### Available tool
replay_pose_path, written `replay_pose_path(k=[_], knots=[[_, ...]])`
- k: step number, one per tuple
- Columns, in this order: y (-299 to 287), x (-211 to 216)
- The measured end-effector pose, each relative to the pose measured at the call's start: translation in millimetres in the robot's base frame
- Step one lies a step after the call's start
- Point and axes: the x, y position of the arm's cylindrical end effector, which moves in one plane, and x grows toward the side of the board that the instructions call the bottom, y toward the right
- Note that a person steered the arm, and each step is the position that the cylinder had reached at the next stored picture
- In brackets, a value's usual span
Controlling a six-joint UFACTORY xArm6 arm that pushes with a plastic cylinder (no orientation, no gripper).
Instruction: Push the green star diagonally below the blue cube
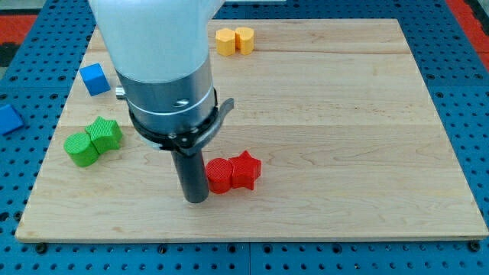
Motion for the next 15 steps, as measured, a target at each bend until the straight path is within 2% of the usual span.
replay_pose_path(k=[1,3,4,5,6,7,9,10,11,12,15], knots=[[25,-32],[-128,-3],[-129,-11],[-98,-47],[-78,-123],[-104,-184],[-232,-166],[-228,-138],[-160,-108],[-137,-106],[1,-36]])
